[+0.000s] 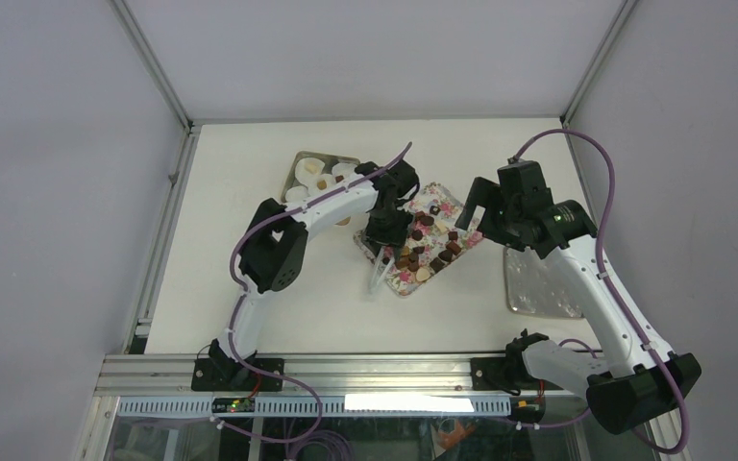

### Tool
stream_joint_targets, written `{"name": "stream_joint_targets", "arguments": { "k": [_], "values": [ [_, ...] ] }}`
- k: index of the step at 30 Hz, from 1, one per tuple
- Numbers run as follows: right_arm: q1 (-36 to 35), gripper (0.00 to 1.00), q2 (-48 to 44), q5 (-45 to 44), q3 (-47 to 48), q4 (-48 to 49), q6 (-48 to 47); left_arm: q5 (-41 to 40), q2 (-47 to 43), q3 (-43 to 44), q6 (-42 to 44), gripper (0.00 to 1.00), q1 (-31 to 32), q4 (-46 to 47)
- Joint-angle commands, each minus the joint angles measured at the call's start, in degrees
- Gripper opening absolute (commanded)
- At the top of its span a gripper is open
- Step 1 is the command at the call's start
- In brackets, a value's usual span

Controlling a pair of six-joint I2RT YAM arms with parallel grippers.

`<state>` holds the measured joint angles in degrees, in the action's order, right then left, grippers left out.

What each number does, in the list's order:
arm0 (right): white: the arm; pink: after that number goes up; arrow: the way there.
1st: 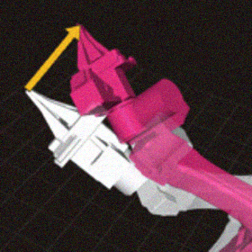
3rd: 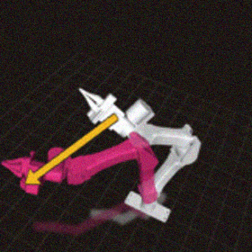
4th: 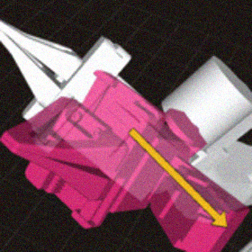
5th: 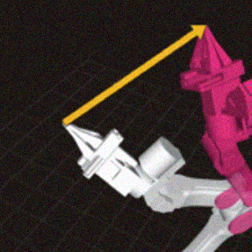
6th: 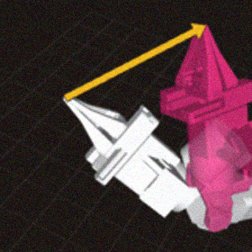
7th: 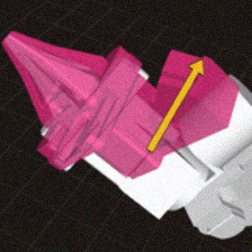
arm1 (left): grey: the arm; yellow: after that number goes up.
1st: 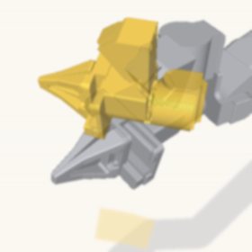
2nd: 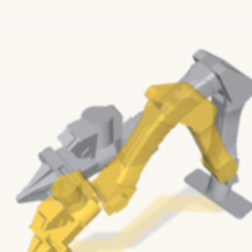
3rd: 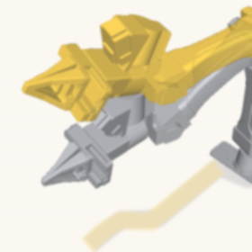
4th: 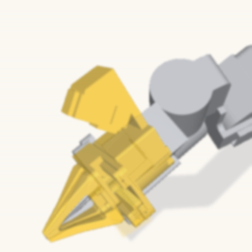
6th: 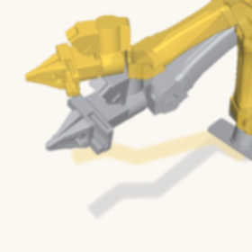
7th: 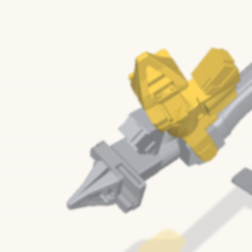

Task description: Pack the chocolate

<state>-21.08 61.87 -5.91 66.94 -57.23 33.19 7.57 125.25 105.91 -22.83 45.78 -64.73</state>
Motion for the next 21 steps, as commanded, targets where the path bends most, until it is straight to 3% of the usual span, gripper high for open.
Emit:
{"name": "stream_joint_targets", "arguments": {
  "k": [1, 6, 15, 21],
  "values": [
    [0.25, 0.97, -1.22, 0.54, 1.77, 1.16, 0.47, 0.69, 1.30, 4.35, 1.21, 0.51, 0.45, -0.95],
    [0.28, 0.97, -1.31, 0.38, 1.68, 1.03, 0.33, 0.53, 2.19, 6.20, 1.12, 0.45, 0.45, -1.68],
    [0.25, 0.97, -1.25, 0.46, 1.33, 1.32, 0.44, 0.49, -0.88, 6.66, 0.94, 0.00, 0.45, -3.31],
    [0.24, 0.97, -1.35, 0.64, 1.13, 1.49, 0.65, 0.22, -4.97, 6.08, 0.78, 0.00, 0.44, -4.89]
  ]
}}
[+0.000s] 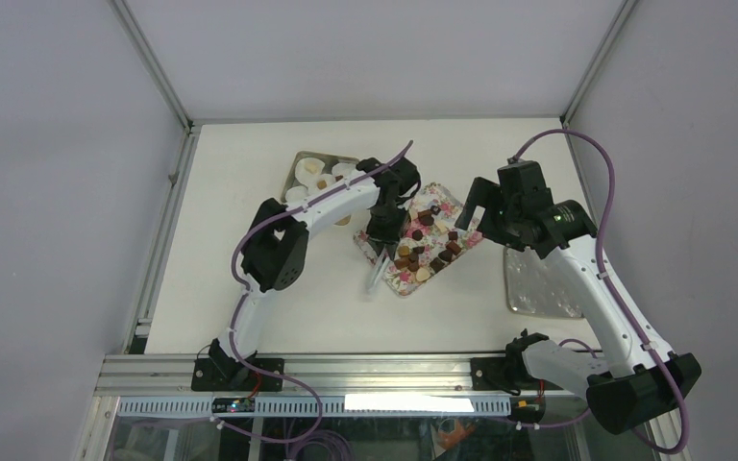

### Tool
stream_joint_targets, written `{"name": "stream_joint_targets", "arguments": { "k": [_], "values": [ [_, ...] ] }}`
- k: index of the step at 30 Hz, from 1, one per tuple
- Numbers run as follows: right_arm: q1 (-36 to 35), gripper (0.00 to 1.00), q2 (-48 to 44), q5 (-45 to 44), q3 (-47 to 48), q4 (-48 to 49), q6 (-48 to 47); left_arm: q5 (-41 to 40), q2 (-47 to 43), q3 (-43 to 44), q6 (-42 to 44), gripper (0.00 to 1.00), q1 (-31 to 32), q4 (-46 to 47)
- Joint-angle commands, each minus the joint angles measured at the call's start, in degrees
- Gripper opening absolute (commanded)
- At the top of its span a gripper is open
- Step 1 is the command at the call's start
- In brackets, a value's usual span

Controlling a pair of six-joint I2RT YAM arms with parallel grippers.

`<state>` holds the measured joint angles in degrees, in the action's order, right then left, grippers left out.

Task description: Pack the chocolate

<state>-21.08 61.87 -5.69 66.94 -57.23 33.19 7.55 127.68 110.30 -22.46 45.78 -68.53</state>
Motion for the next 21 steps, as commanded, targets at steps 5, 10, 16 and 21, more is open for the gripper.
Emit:
{"name": "stream_joint_targets", "arguments": {
  "k": [5, 10, 16, 21],
  "values": [
    [0.21, 0.97, -1.33, 0.49, 1.04, 1.59, 0.81, -1.41, -11.97, 0.00, 0.46, 0.00, 0.37, -2.35],
    [0.20, 0.97, -1.27, 0.75, 1.00, 1.86, 0.98, -4.73, -16.91, -1.21, 1.00, 0.00, -1.95, -4.74],
    [0.25, 0.97, -0.88, 1.03, 0.83, 2.21, 1.13, -4.41, -22.16, -5.25, 2.24, 0.00, -11.06, -5.30],
    [0.25, 0.97, -0.82, 1.16, 0.74, 2.38, 1.28, -3.90, -22.33, -8.50, 4.33, 0.00, -15.83, -5.03]
  ]
}}
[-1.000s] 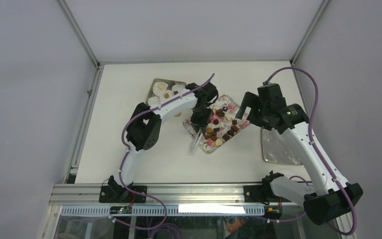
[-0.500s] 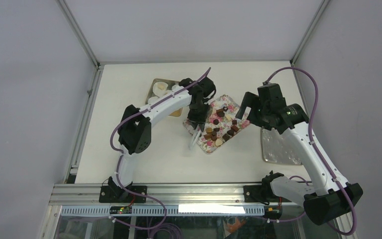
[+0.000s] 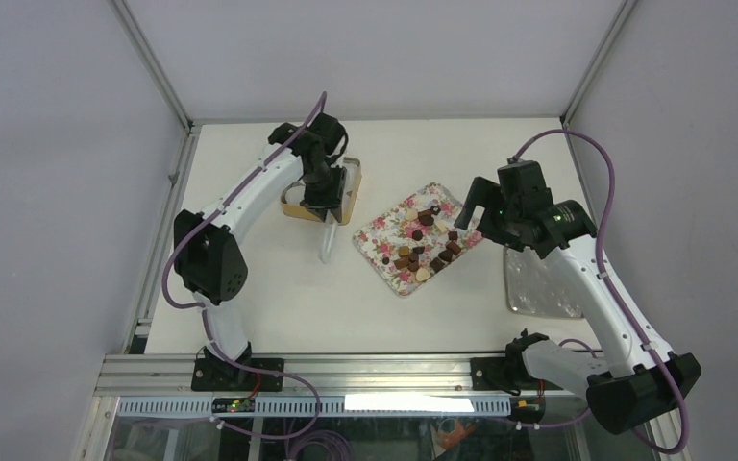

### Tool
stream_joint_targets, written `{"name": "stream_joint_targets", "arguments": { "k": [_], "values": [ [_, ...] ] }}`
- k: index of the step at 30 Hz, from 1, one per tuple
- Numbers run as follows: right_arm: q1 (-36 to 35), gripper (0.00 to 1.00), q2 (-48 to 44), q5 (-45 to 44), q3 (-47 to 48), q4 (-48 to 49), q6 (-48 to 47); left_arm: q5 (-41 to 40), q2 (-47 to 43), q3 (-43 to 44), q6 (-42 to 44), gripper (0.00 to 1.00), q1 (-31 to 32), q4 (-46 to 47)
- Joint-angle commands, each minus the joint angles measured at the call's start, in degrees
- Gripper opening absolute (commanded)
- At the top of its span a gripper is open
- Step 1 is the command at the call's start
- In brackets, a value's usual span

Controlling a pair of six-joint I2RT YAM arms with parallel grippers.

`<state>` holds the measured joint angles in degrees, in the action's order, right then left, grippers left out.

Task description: Pack the chocolate

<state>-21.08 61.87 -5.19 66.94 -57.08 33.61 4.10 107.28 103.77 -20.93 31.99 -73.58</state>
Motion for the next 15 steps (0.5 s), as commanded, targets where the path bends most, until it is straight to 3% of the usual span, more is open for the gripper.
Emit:
{"name": "stream_joint_targets", "arguments": {
  "k": [1, 6, 15],
  "values": [
    [0.25, 0.97, -0.79, 0.63, 0.74, 2.21, 0.89, -0.50, -1.67, -2.56, 3.04, 0.00, -2.50, 0.13],
    [0.25, 0.97, -0.95, 0.32, 0.65, 1.99, 0.94, -0.27, 0.63, -5.13, 3.76, 0.00, -3.72, 1.11],
    [0.25, 0.97, -0.92, 0.25, 0.66, 1.88, 0.93, 0.91, 3.14, -4.92, 4.49, 0.15, -4.19, 1.86]
  ]
}}
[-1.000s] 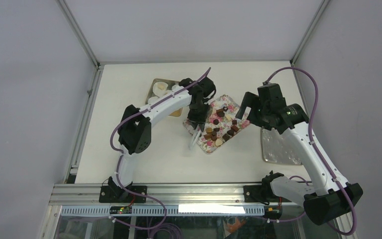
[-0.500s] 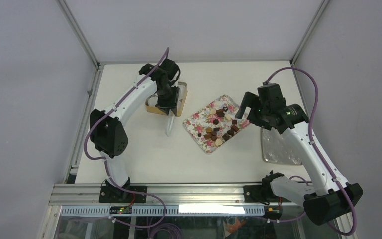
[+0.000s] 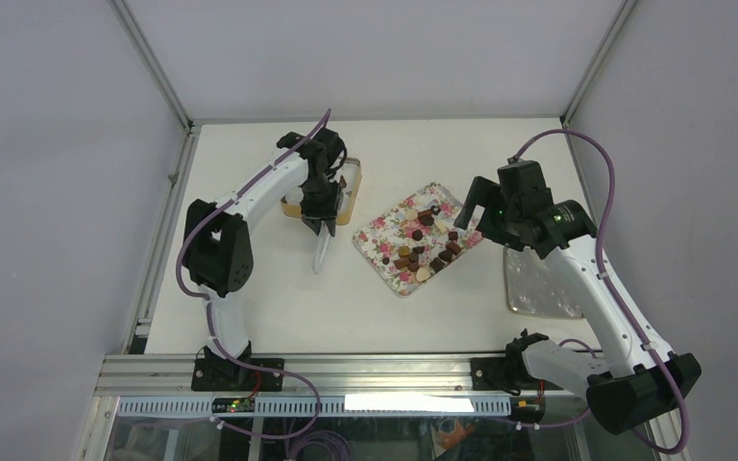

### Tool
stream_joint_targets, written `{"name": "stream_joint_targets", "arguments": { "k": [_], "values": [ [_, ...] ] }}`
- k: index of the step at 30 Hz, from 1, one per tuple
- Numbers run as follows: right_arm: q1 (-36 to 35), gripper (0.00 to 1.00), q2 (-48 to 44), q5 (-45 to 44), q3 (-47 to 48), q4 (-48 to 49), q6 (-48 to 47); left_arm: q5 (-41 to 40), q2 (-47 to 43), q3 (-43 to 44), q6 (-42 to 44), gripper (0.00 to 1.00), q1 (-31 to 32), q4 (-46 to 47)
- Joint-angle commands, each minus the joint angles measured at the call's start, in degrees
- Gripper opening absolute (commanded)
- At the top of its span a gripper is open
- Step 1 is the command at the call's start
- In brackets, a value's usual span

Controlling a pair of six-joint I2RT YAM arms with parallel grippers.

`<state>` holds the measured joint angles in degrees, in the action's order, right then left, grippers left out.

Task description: Pack the chocolate

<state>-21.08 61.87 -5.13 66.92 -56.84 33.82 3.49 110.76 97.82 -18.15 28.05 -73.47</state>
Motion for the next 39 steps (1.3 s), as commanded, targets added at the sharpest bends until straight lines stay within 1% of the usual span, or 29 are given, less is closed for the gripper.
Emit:
{"name": "stream_joint_targets", "arguments": {
  "k": [1, 5, 11, 15, 19, 26, 29, 33, 39],
  "values": [
    [0.24, 0.97, -0.84, 0.16, 0.65, 1.71, 0.72, 1.52, -0.04, 1.20, 1.72, 0.15, -0.40, 1.75],
    [0.25, 0.97, -0.79, 0.27, 0.81, 1.65, 0.66, 1.60, 1.53, 2.28, 2.06, 0.16, -0.88, 1.75],
    [0.25, 0.97, -0.87, 0.35, 0.91, 1.48, 0.45, 1.83, 3.13, 3.38, 2.14, 0.23, -1.20, 1.74],
    [0.23, 0.97, -0.92, 0.29, 1.10, 1.39, 0.45, 1.87, 3.35, 3.60, 1.86, 0.24, -1.25, 1.75],
    [0.25, 0.97, -0.96, 0.29, 1.16, 1.40, 0.45, 1.81, 2.83, 3.76, 1.72, 0.32, -1.25, 1.74],
    [0.23, 0.97, -0.91, 0.47, 1.11, 1.47, 0.34, 1.96, 1.55, 3.87, 1.45, 0.33, -1.25, 1.62],
    [0.24, 0.97, -0.91, 0.47, 1.09, 1.56, 0.33, 1.88, 1.11, 4.02, 1.41, 0.40, -1.24, 1.58],
    [0.25, 0.97, -0.96, 0.47, 0.81, 1.56, 0.41, 1.54, 0.66, 4.13, 1.37, 0.40, -1.25, 1.49],
    [0.21, 0.97, -1.29, 0.30, 0.63, 1.49, 0.45, 0.44, -0.82, 5.28, 1.06, 0.35, -1.24, 0.44]
  ]
}}
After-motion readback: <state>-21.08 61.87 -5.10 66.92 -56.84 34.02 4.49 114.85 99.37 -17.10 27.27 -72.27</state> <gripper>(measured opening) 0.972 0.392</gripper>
